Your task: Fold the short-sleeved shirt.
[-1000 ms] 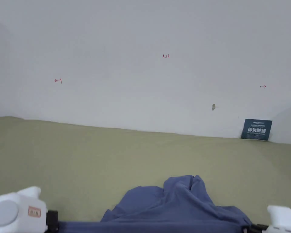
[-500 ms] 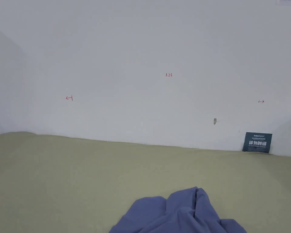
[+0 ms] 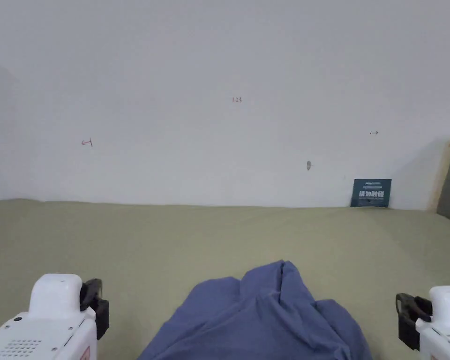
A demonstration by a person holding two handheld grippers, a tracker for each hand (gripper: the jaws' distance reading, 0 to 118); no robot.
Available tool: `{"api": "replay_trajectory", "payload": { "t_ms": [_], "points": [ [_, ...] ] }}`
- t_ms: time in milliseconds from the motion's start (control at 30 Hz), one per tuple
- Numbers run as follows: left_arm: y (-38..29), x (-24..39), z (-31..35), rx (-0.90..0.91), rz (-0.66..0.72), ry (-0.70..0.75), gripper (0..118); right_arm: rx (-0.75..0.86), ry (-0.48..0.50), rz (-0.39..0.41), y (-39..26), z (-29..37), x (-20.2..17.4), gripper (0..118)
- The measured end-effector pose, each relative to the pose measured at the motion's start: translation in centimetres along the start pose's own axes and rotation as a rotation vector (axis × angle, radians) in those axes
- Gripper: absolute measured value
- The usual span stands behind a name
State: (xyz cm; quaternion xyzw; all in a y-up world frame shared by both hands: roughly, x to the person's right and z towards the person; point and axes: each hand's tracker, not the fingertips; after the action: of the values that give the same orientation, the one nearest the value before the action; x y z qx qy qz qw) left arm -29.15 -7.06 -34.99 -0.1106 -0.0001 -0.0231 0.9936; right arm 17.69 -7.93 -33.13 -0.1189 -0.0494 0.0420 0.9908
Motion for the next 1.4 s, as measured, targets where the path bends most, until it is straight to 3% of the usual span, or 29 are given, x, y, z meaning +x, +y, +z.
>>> {"api": "replay_trajectory", "payload": {
  "t_ms": [100, 233, 433, 533, 567, 633, 667, 867, 967, 1000, 1033, 1067, 1100, 1167, 1267, 1300, 1333, 1367, 1400],
  "points": [
    [-0.5, 0.3, -1.1, -0.082, 0.018, -0.097, 0, -0.029, 0.037, -0.033, -0.2, 0.0, 0.4, 0],
    [-0.9, -0.3, -3.0, -0.206, 0.026, -0.079, 0, -0.044, 0.049, -0.028, 0.0, -0.4, 0.2, 0],
    [-0.2, -5.2, -9.7, -0.669, 0.221, -0.200, 0, -0.092, 0.072, -0.023, 0.0, -1.9, -0.4, 0],
    [-1.2, -6.3, -12.0, -0.849, 0.200, -0.203, 3, -0.128, 0.088, -0.042, -0.7, -2.8, -0.6, 0],
    [-1.6, -6.5, -12.6, -0.898, 0.186, -0.218, 21, -0.139, 0.090, -0.050, -0.8, -2.9, -0.7, 0],
    [-3.1, -6.6, -12.9, -0.961, 0.180, -0.220, 104, -0.158, 0.097, -0.059, -1.5, -3.3, -0.8, 0],
    [-3.9, -6.4, -13.1, -0.986, 0.164, -0.223, 110, -0.166, 0.101, -0.060, -1.6, -3.3, -0.8, 0],
    [-7.6, -5.6, -12.9, -0.985, 0.195, -0.267, 108, -0.211, 0.121, -0.037, -2.6, -4.3, -1.1, 0],
    [-9.6, -4.6, -13.6, -1.037, 0.127, -0.240, 102, -0.218, 0.132, -0.049, -2.7, -5.0, -1.0, 0],
    [-10.0, -4.3, -13.5, -1.039, 0.098, -0.234, 89, -0.223, 0.136, -0.052, -2.7, -5.4, -1.1, 0],
    [-10.4, -4.1, -13.4, -1.036, 0.071, -0.221, 57, -0.231, 0.142, -0.052, -2.6, -5.9, -1.1, 0],
    [-10.8, -3.8, -13.2, -1.020, 0.027, -0.188, 38, -0.241, 0.148, -0.046, -2.3, -6.7, -1.1, 0],
    [-10.9, -3.9, -12.8, -0.984, 0.021, -0.203, 34, -0.255, 0.160, -0.037, -1.8, -7.6, -1.1, 0],
    [-10.8, -4.4, -12.7, -0.980, 0.093, -0.288, 12, -0.274, 0.184, -0.027, -0.6, -10.0, -1.2, 0],
    [-11.2, -4.6, -12.5, -0.958, 0.095, -0.267, 11, -0.348, 0.237, -0.036, 2.2, -15.3, -1.9, 0],
    [-11.1, -4.5, -12.4, -0.948, 0.096, -0.272, 11, -0.407, 0.294, -0.038, 3.2, -17.7, -2.2, 1],
    [-11.2, -4.7, -12.4, -0.941, 0.097, -0.276, 11, -0.473, 0.327, -0.040, 4.1, -20.2, -2.5, 14],
    [-11.3, -4.9, -12.3, -0.938, 0.103, -0.280, 11, -0.531, 0.342, -0.026, 4.7, -22.4, -2.9, 40],
    [-11.4, -5.2, -12.3, -0.930, 0.122, -0.286, 11, -0.604, 0.363, -0.012, 5.1, -24.8, -3.5, 78]
  ]
}}
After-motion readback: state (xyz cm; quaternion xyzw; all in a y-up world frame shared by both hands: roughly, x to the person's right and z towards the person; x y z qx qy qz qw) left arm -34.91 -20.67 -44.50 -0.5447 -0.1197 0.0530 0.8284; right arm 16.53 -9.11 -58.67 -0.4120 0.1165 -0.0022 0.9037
